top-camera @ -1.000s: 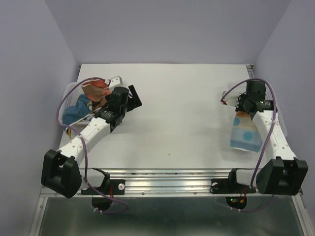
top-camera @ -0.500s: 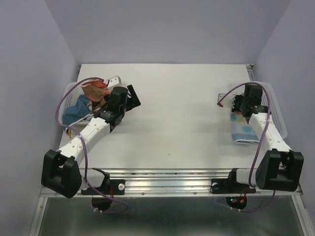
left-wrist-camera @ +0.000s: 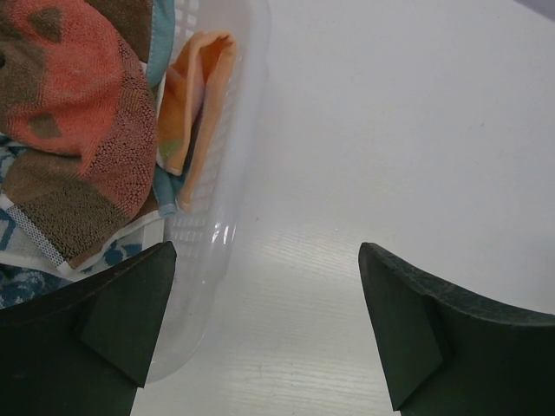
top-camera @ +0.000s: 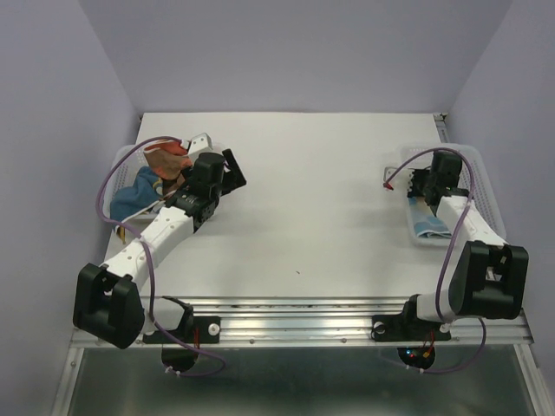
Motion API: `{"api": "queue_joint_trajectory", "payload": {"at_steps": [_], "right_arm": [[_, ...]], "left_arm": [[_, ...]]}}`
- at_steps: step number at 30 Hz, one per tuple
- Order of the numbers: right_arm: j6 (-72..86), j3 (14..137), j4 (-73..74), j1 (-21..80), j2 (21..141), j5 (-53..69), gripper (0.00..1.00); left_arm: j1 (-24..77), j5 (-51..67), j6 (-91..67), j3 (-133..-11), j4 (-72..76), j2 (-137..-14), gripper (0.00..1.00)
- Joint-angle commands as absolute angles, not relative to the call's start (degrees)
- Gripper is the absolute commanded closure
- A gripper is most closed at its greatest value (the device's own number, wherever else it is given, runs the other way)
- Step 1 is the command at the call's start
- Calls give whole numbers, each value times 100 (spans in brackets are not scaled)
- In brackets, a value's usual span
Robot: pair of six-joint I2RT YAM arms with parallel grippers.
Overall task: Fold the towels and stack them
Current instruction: Neatly place the folded towel into the bin
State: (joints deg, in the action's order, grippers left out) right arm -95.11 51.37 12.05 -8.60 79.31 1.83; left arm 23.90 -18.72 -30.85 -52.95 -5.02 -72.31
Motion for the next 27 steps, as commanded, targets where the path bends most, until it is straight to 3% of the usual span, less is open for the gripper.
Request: {"api": "queue_joint_trajectory", "payload": {"at_steps": [1,7,11,12,13,14,22,27], "right_arm": [[-9853,5019,554,-940,8042,439,99],[-9853,5054,457,-949,8244,536,99],[-9844,5063,440,-949,8306,501,93],[-9826,5054,405,-949,8306,510,84],[-9809,5036,343,-949,8288,501,67],[-9765,5045,325,-949,8279,492,1],[-9423,5352,483,-949,7797,88,0],[-8423,5712,309,-949,7007,735,0]], "left_arm": [[2364,-2100,-2997,-5247,-396,-7242,1],[2355,-2083,-2997,-5291,-413,-7321,1],[2355,-2065,-3015,-5309,-422,-7321,1],[2355,-2048,-3023,-5317,-422,-7330,1],[2355,-2039,-3032,-5317,-422,-7330,1],[2355,-2022,-3032,-5335,-422,-7313,1],[2355,-2188,-3172,-5344,-474,-7023,1],[2355,-2302,-3243,-5238,-466,-6523,1]]}}
